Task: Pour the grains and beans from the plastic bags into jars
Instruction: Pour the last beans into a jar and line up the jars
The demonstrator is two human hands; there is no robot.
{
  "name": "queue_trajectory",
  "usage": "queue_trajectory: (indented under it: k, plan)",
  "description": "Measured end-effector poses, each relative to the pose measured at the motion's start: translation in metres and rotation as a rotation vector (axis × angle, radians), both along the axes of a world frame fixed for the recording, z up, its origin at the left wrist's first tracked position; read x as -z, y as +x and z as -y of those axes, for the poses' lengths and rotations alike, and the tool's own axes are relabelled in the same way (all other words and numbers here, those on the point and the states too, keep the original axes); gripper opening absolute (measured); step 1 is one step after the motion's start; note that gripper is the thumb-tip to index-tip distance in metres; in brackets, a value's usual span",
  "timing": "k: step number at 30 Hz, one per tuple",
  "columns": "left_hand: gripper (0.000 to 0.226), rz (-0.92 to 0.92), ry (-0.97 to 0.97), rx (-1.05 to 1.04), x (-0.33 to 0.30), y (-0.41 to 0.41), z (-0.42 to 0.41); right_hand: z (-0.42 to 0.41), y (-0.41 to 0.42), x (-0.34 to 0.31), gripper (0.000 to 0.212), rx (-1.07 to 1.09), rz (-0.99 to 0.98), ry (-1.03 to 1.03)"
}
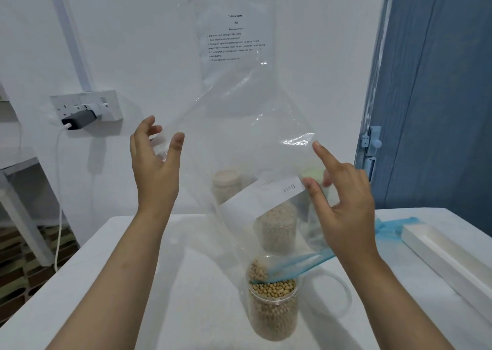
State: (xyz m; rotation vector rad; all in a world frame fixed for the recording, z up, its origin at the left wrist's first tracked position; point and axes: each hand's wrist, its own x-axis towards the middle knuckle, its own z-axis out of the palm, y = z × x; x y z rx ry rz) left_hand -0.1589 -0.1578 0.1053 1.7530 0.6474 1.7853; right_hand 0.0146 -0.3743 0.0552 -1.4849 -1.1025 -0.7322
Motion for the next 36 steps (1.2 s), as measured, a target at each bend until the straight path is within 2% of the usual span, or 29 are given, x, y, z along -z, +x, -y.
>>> queue_trajectory:
  k: [10,13,16,19,24,28,33,36]
  plan:
    - [0.057,0.049,-0.013,0.032,-0.005,0.006,0.011,0.008,0.001,0.006,0.047,-0.057,-0.023,0.067]
    - [0.077,0.155,-0.144,0.081,0.004,0.012,0.02,0.011,0.001,0.008,0.047,-0.075,-0.018,0.087]
    - [0.097,0.167,-0.363,0.136,0.018,0.018,0.026,0.012,0.0,0.009,0.044,-0.086,0.021,0.094]
    - [0.093,0.162,-0.483,0.247,0.027,0.023,0.027,0.012,0.001,0.011,0.041,-0.08,0.057,0.085]
    - [0.071,0.187,-0.409,0.309,0.022,0.026,0.032,0.012,0.003,0.015,0.044,-0.056,-0.001,0.091]
    - [0.077,0.183,-0.325,0.333,0.01,0.027,0.038,0.014,0.005,0.018,0.049,-0.023,-0.068,0.086]
    - [0.072,0.142,-0.252,0.359,0.005,0.033,0.042,0.021,0.008,0.021,0.054,-0.001,-0.129,0.046]
    - [0.084,0.057,-0.201,0.372,0.006,0.033,0.042,0.024,0.01,0.022,0.059,0.016,-0.169,0.015]
